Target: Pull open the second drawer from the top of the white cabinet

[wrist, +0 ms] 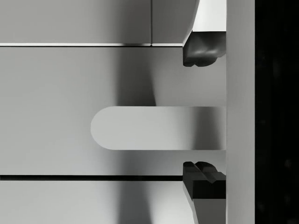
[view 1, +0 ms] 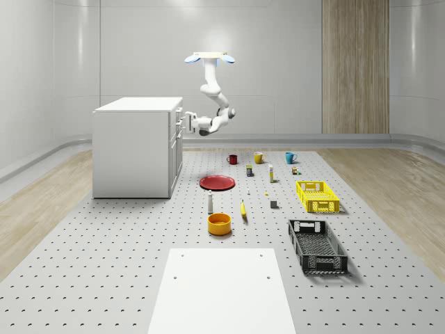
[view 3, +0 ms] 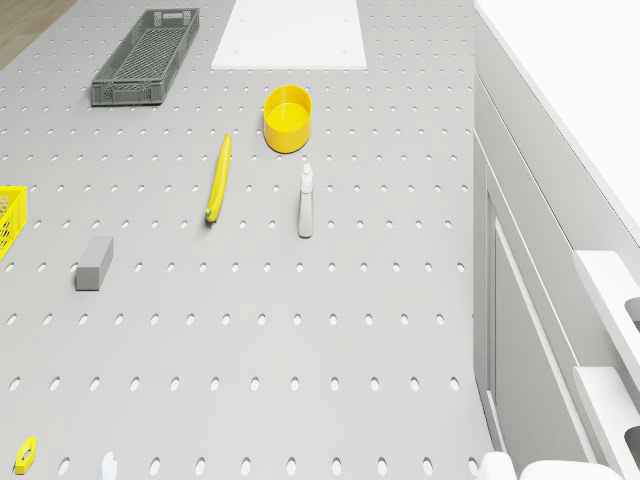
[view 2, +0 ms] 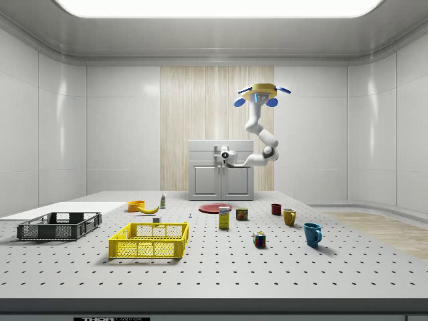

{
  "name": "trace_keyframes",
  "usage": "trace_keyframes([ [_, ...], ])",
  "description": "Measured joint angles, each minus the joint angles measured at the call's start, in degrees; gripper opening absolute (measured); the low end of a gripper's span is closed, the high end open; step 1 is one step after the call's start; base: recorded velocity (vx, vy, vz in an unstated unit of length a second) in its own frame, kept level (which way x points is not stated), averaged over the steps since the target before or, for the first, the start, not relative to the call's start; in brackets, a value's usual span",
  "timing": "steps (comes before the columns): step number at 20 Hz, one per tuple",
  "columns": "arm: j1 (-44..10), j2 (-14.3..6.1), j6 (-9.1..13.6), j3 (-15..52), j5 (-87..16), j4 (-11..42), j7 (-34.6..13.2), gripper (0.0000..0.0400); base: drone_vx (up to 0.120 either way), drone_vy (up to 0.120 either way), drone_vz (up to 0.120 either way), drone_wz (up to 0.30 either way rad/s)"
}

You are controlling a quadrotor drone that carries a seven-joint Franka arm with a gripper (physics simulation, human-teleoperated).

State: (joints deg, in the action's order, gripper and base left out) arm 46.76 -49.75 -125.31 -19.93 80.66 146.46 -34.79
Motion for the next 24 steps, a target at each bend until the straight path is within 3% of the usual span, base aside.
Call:
trace_keyframes([
  [11, -2.27, 1.57, 1.23, 2.31, 2.33, -0.45, 0.81, 0.03, 0.0, 0.0, 0.0, 0.0],
  [14, -2.95, 1.84, 1.66, 2.82, 2.76, -0.51, 0.93, 0.0203, 0.0, 0.0, 0.0, 0.0],
  [16, -3.42, 1.99, 1.95, 3.13, 2.9, -0.54, 0.9, 0.0171, 0.0, 0.0, 0.0, 0.0],
  [18, -3.77, 1.7, 1.95, 3.57, 1.32, -0.96, -1.9, 0.0201, 0.0, 0.0, 0.0, 0.0],
  [21, -4.14, 2.0, 2.28, 3.71, 1.78, -0.82, -0.75, 0.0177, 0.0, 0.0, 0.0, 0.0],
  [22, -4.38, 1.76, 2.43, 3.85, 1.09, -0.99, -2.34, 0.0198, 0.0, 0.0, 0.0, 0.0],
  [24, -4.78, 1.65, 2.92, 3.63, 1.03, -0.74, -1.46, 0.0182, 0.0, 0.0, 0.0, 0.0],
])
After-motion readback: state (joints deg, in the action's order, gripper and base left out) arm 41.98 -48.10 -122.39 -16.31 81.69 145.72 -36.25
